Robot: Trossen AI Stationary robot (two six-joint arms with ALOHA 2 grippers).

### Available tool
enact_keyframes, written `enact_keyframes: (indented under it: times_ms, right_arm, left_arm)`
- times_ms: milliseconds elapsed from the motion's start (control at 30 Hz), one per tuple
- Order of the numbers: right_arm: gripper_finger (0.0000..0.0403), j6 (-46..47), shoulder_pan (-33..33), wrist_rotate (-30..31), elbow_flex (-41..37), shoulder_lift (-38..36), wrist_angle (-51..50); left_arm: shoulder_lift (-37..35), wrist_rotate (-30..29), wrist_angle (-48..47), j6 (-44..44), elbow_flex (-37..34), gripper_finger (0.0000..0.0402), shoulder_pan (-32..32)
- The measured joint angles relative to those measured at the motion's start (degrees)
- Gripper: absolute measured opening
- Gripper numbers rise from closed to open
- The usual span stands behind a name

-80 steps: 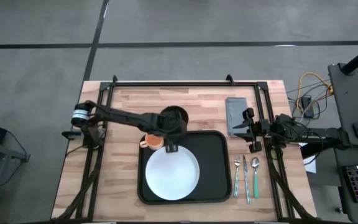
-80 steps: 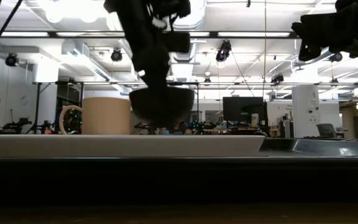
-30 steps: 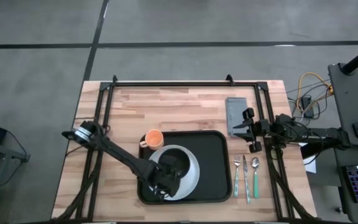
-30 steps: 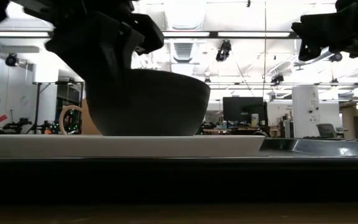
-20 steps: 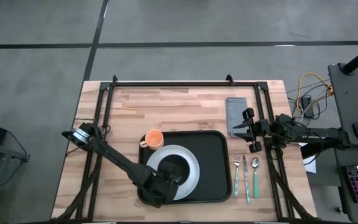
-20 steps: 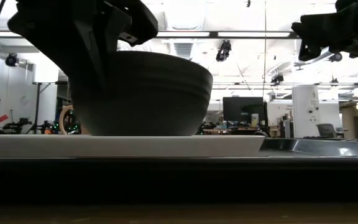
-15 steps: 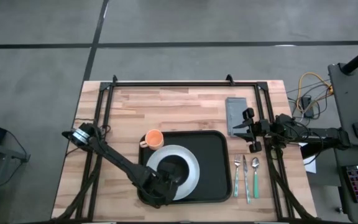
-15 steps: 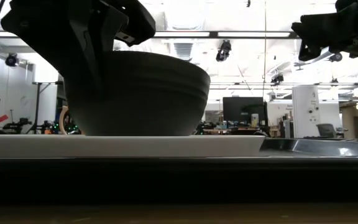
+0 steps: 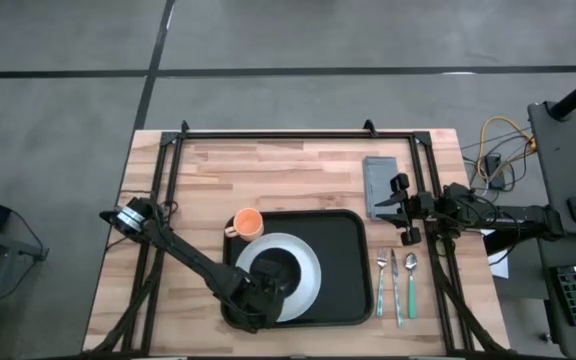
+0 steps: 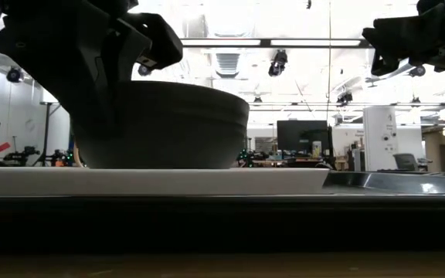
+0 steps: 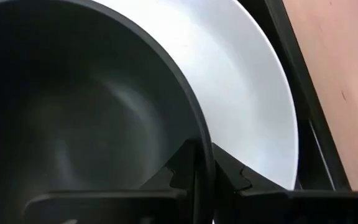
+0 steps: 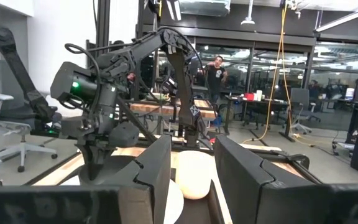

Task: Set up tray
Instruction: Stack the black bowl on top of the white plate

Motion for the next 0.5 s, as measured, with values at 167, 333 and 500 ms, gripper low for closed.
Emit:
enact_keyframes:
  times_ms: [167,333,500]
  right_arm:
    - [0.0112,0.00,0.00,0.00,0.00,0.00,0.00]
    - [0.0112,0.00,0.00,0.00,0.00,0.00,0.00]
    - [0.0112,0.00,0.00,0.00,0.00,0.00,0.00]
  left_arm:
    - [0.00,0.19,-0.05,-0.12,0.04,0.0030,0.00]
    - [0.00,0.17,-0.05,-0.10,0.13,0.0069,0.04]
    - [-0.50,0.16,-0.89,0.10,0.13,0.0115,0.17]
